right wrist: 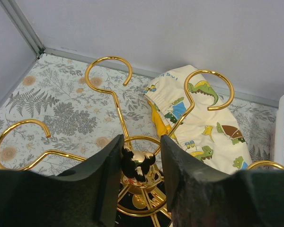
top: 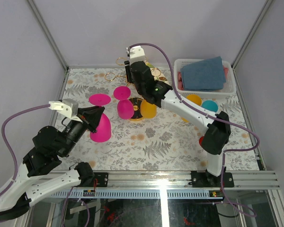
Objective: Place the wine glass upside down on the wine glass rack
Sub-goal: Adjust the wine rack at the center of the board.
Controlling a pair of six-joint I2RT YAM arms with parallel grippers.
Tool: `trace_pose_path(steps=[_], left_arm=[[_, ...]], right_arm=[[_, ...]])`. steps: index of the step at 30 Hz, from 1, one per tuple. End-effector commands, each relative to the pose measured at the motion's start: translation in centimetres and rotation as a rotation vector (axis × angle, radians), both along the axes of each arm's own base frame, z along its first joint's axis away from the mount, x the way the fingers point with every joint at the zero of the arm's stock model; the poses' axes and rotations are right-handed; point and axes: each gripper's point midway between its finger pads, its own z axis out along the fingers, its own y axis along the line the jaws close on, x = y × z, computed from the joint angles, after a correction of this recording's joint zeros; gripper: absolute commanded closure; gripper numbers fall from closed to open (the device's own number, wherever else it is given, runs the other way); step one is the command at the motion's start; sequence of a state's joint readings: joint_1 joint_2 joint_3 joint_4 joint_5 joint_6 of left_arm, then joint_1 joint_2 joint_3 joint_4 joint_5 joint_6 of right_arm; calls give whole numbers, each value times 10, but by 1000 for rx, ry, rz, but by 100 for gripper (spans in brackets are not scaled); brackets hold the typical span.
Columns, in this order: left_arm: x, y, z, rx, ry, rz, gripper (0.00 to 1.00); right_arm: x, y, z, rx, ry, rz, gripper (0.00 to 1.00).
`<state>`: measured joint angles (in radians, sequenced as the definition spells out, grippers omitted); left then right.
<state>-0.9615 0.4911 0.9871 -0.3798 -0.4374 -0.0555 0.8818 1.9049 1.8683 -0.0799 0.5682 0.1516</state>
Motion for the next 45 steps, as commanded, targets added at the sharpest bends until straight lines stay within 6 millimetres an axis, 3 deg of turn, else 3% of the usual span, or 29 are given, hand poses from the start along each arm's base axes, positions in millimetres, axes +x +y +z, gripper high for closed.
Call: trace_pose_path(steps=[1, 12, 22, 37, 45], left_arm=[[-1, 0, 13, -29, -27, -4, 100], [3, -4, 9, -24, -21, 0, 100], [3, -4, 5, -26, -19, 0, 100], [-1, -1, 3, -31, -26, -7, 100], [-3, 2, 2, -38, -32, -5, 100]], right_arm=[[10, -4, 12, 67, -39, -25, 62], [4, -15, 22, 93, -48, 36, 100], [-11, -3, 46, -12, -94, 275, 100], [-24, 5, 43, -87, -86, 621, 100], [-29, 3, 51, -128, -114, 765, 100]])
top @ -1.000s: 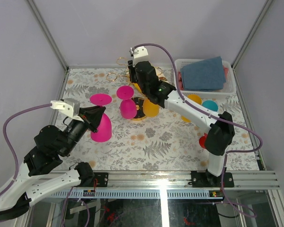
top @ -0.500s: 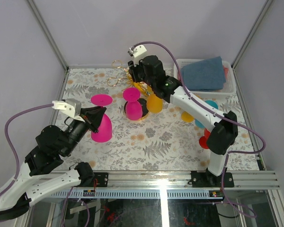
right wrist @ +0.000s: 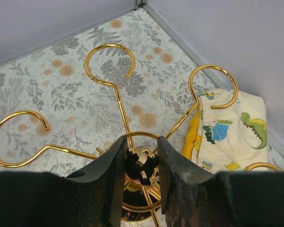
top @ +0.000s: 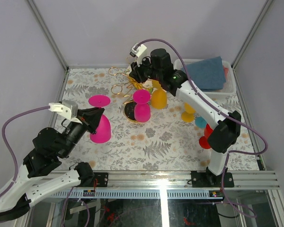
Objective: Place the wine glass upside down on the wine glass rack
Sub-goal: Adjust the wine rack at the center of the board.
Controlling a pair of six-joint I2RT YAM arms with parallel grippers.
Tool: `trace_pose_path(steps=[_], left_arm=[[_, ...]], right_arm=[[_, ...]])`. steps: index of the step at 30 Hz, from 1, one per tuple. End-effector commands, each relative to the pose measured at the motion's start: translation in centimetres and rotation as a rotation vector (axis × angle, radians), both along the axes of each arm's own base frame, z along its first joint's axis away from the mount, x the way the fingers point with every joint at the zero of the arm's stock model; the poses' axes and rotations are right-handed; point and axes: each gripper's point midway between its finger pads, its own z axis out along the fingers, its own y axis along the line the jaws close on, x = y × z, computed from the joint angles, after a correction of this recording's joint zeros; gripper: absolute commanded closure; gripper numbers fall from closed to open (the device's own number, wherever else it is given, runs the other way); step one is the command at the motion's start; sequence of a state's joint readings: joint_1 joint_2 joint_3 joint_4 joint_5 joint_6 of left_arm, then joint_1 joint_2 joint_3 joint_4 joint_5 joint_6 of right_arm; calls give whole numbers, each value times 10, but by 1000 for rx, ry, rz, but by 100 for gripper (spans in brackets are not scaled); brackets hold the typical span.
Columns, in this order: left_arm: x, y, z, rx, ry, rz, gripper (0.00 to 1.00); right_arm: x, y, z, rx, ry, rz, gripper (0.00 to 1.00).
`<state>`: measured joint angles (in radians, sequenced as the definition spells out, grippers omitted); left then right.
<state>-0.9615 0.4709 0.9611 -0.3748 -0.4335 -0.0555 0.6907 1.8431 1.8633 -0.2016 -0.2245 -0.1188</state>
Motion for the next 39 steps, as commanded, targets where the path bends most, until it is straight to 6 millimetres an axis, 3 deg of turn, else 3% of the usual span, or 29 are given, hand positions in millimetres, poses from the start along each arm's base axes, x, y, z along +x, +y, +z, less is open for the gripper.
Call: trace_pose_path(steps=[1, 9, 17, 25, 34, 39], left_arm=[[-1, 2, 8, -41, -32, 0, 100], [1, 0, 5, -67, -53, 4, 100], [13, -19, -32, -74, -59, -1, 100], [21, -31, -49, -194, -30, 6, 100], [27, -42, -69, -123, -164, -11, 100], [24, -46, -71, -93, -290, -36, 100]], right_arm=[[-13, -1, 51, 36, -125, 160, 100], [-27, 2, 34, -15, -115, 315, 100], [-29, 4, 28, -4, -99, 331, 100], [-34, 2, 20, -20, -94, 344, 100], [-37, -3, 20, -83, -113, 388, 100], [-41, -2, 18, -108, -98, 444, 100]])
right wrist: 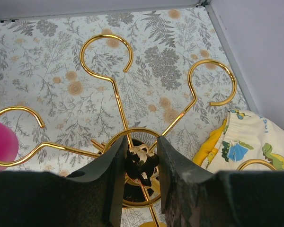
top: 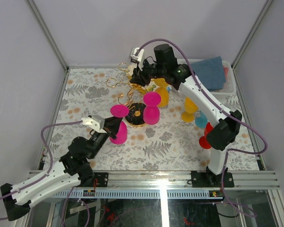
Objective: Place the wine glass upside down on the wine glass rack
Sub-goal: Adjust the wine rack at the center of the board.
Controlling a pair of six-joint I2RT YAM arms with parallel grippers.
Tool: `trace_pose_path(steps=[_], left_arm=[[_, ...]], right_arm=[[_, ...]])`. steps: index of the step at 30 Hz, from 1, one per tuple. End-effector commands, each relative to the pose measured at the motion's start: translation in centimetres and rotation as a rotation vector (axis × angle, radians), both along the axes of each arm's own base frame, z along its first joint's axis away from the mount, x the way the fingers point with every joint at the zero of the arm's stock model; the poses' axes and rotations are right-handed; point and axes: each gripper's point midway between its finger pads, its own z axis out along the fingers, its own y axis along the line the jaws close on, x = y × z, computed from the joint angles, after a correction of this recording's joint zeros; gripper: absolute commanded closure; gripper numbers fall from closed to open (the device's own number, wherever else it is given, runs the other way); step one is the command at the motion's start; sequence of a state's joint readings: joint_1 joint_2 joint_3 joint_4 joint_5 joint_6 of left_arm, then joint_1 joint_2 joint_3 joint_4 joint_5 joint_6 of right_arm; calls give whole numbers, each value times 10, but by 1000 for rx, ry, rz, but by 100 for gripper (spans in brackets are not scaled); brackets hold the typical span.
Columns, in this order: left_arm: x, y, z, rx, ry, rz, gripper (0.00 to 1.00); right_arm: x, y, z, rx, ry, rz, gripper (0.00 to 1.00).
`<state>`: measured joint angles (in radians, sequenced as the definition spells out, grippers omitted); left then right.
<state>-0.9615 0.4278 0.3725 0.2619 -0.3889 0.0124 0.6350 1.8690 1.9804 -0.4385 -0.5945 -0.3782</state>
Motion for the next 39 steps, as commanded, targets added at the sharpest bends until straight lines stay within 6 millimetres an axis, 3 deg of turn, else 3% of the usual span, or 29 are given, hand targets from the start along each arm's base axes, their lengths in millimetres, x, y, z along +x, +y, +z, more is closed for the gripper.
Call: trace_pose_path(steps=[1, 13, 24, 39], left_arm=[[-4, 6, 39, -87, -212, 10, 100], [-4, 9, 50, -15, -397, 25, 100], [36, 20, 44, -56, -448, -18, 100], [63, 25, 36, 77, -502, -48, 100]], right_arm=[[-6, 0, 18, -2, -63, 84, 100], [-17, 2, 9, -15, -24, 191, 100], [-23, 1, 1, -26, 10, 218, 100], [-26, -3, -2, 16, -41, 186, 100]])
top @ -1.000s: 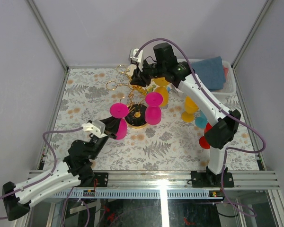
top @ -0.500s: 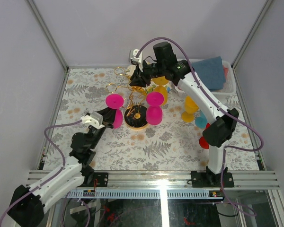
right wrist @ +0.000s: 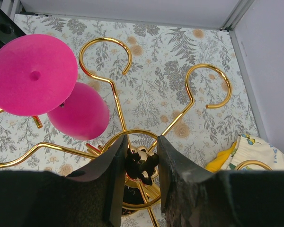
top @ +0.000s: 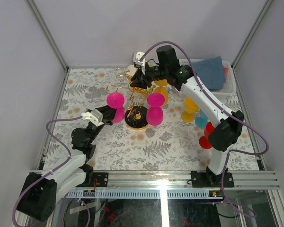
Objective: Place the wine glass upside down on the wine glass rack
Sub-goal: Adjust the wine rack at the center of the board.
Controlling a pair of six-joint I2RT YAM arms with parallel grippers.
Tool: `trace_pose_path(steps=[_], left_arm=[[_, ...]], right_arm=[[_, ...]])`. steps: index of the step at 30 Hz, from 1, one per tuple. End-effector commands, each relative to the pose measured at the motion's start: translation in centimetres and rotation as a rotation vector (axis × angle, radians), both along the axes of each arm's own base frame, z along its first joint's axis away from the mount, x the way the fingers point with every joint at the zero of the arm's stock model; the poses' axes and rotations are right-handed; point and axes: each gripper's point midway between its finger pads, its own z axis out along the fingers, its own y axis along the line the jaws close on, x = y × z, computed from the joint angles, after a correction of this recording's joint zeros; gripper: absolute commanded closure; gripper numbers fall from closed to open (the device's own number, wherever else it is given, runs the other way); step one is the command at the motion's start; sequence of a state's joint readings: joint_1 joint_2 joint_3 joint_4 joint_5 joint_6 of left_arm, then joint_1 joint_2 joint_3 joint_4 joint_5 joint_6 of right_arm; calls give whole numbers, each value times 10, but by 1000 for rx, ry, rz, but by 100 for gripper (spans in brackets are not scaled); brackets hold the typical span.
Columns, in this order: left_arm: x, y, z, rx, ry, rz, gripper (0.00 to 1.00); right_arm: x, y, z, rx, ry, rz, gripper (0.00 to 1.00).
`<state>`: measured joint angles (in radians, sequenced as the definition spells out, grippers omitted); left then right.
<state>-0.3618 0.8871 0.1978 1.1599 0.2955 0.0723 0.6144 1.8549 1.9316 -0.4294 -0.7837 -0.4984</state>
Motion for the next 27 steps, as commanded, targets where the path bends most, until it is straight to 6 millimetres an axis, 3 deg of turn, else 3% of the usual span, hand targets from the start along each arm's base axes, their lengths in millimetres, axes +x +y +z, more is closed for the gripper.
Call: trace_pose_path(steps=[1, 18, 24, 27], left_arm=[[-6, 2, 31, 8, -131, -11, 100], [13, 5, 16, 0, -60, -37, 100], [6, -17, 23, 10, -53, -194, 100], [5, -16, 26, -39, -32, -204, 100]], right_arm=[[-6, -5, 1, -15, 6, 0, 100], [-10, -5, -9, -41, 36, 23, 100], [-10, -5, -14, -49, 45, 22, 100], [-10, -5, -13, -48, 45, 20, 100]])
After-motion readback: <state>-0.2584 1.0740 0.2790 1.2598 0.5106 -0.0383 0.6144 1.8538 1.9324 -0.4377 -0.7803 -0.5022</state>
